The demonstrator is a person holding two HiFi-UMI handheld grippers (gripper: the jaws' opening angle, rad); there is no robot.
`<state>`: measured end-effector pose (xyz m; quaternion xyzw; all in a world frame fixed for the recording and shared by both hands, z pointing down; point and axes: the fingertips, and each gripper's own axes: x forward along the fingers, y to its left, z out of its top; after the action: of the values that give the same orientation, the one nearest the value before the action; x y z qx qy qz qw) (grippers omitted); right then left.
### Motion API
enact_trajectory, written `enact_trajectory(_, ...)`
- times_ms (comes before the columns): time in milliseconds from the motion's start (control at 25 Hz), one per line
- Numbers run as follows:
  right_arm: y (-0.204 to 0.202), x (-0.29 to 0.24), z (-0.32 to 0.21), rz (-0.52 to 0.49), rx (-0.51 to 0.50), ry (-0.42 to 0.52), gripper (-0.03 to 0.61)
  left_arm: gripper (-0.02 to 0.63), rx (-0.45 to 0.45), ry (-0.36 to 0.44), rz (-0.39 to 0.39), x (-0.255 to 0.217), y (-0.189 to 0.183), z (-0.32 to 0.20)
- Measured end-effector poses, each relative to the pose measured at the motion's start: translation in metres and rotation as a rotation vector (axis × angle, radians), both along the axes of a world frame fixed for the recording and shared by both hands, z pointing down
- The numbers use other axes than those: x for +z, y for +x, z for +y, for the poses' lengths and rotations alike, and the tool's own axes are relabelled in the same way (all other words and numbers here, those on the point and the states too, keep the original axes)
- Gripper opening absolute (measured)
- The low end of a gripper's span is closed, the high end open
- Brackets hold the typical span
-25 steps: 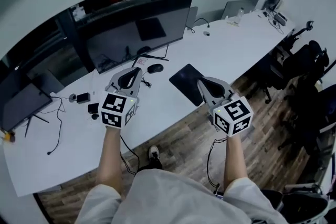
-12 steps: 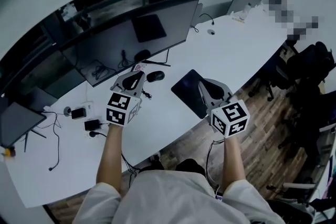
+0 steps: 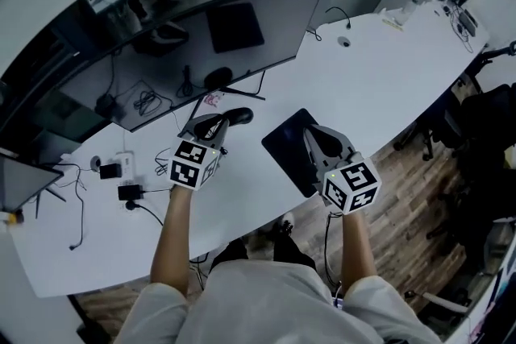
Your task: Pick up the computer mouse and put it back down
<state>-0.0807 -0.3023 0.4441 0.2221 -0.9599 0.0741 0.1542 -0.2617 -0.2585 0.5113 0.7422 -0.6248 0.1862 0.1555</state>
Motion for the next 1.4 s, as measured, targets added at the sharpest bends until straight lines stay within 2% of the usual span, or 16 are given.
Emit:
enact_trajectory(120,-0.003,0.022,-0.026,0.003,0.019,-0.007,0.014,0.114,0.036,-0.097,-0.003,0.041,0.000,-0.018)
enact_trajectory(200,-0.003,0.042,-0.039,0.030,0.035,-0.049,0.014,0.189,0.101,-0.187,-0.050,0.076,0.003,-0.029)
enact_trajectory(320,-0.002,0.071,-0.047,0.059,0.047,-0.116,0.015,0.200,0.174,-0.285,-0.126,0.120,0.003,-0.043)
enact_trajectory(560,0.007,0.108,-0.052,0.092,0.080,-0.202,0.014,0.247,0.279,-0.416,-0.182,0.186,-0.004,-0.068)
enact_trajectory(720,0.013,0.124,-0.053,0.141,0.080,-0.200,0.014,0.278,0.316,-0.443,-0.251,0.206,-0.009,-0.088)
enact_trajectory(880,0.020,0.134,-0.051,0.171,0.091,-0.219,0.015,0.328,0.365,-0.499,-0.266,0.226,-0.008,-0.098)
enact_trajectory(960,0.023,0.137,-0.049,0.176,0.098,-0.225,0.014,0.333,0.387,-0.530,-0.245,0.234,-0.008,-0.098)
enact_trajectory(1120,0.033,0.139,-0.045,0.184,0.113,-0.229,0.014,0.333,0.365,-0.561,-0.139,0.238,-0.009,-0.094)
enact_trajectory(1400,0.042,0.122,-0.031,0.174,0.135,-0.202,0.015,0.295,0.344,-0.534,-0.129,0.237,-0.006,-0.090)
